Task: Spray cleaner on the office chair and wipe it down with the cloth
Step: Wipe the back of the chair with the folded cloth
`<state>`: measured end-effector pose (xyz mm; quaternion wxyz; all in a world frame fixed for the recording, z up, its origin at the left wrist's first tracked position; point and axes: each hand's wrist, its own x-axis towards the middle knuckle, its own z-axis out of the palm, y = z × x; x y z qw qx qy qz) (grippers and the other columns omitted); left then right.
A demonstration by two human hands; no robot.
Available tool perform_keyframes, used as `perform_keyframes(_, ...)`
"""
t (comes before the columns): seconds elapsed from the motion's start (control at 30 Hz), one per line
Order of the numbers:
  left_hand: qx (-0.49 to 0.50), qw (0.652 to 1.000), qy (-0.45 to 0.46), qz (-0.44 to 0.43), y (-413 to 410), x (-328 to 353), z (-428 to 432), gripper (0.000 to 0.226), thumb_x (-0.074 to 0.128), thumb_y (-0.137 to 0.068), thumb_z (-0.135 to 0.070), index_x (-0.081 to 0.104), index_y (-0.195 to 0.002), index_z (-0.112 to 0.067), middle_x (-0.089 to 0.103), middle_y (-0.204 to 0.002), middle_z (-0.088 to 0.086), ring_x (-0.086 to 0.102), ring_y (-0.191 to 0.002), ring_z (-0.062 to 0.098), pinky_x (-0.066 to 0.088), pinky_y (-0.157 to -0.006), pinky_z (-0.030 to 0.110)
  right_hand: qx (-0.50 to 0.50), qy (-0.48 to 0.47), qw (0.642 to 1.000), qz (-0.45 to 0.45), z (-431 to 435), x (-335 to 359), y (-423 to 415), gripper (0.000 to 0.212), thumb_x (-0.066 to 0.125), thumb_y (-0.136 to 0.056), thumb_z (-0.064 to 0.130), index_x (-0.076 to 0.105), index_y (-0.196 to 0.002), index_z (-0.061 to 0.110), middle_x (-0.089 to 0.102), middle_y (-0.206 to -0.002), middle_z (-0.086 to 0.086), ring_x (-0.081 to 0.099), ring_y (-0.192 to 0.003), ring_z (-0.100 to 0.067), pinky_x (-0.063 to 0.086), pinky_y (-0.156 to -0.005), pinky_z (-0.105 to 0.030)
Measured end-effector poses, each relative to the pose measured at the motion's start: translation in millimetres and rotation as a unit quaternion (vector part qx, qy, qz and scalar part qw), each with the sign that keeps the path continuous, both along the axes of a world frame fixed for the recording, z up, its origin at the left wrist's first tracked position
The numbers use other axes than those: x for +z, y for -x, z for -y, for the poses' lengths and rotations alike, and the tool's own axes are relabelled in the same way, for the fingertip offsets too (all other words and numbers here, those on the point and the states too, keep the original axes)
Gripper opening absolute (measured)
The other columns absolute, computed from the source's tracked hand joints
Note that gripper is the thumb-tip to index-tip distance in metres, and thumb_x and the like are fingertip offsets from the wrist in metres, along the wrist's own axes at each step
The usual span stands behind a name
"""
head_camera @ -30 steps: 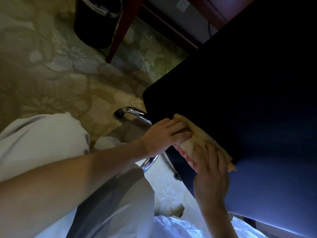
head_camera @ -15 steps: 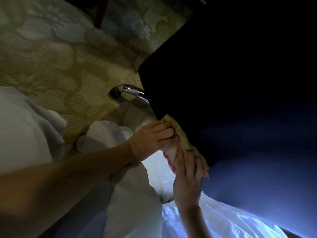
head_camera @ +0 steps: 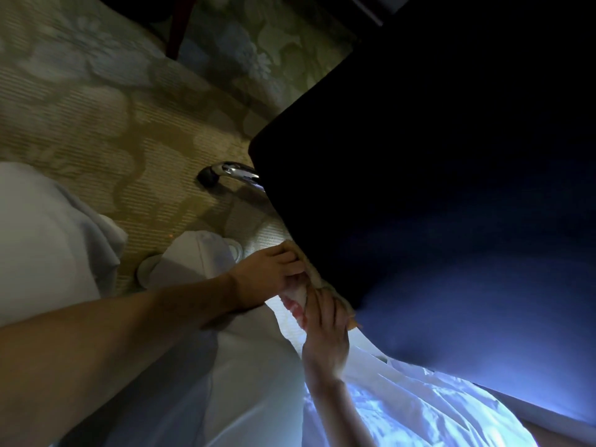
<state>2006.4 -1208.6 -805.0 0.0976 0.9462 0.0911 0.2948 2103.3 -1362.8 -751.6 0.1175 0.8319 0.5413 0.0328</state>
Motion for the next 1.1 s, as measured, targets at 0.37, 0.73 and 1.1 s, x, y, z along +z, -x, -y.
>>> perform_keyframes(0.37, 0.027, 0.970, -0.073, 0.232, 40.4, 201.2, -19.7, 0.025, 0.052, -0.096, -0.007, 0.067, -0.115, -0.012, 0.061, -0.105, 0.005, 0.055, -0.097, 0.024, 0.043, -0.082, 0.034, 0.156, -0.304, 0.931, 0.130, -6.6, 213.0, 21.4, 0.061, 0.043, -0.068, -0.007, 0.053, -0.124, 0.012, 0.049, -0.122, -0.007, 0.044, -0.106, -0.033, 0.039, -0.095, -0.045)
perform_keyframes(0.73, 0.077, 0.940, -0.170, 0.284, 19.9, 307.0, -37.9, 0.027, 0.050, -0.096, -0.005, 0.070, -0.113, -0.012, 0.068, -0.107, 0.009, 0.065, -0.096, 0.027, 0.047, -0.085, 0.035, 0.196, -0.369, 0.865, 0.277, -22.5, 305.3, -6.7, 0.060, 0.060, -0.074, -0.014, 0.052, -0.127, 0.013, 0.045, -0.128, -0.012, 0.039, -0.113, -0.034, 0.038, -0.092, -0.044)
perform_keyframes(1.1, 0.048, 0.951, -0.106, 0.285, -9.8, 188.6, -44.9, 0.022, 0.058, -0.094, -0.003, 0.070, -0.112, -0.006, 0.067, -0.098, 0.011, 0.063, -0.097, 0.027, 0.050, -0.083, 0.035, 0.185, -0.352, 0.883, 0.250, -25.3, 186.6, -28.1, 0.056, 0.051, -0.075, -0.015, 0.060, -0.122, 0.015, 0.046, -0.121, -0.004, 0.040, -0.100, -0.030, 0.037, -0.088, -0.044)
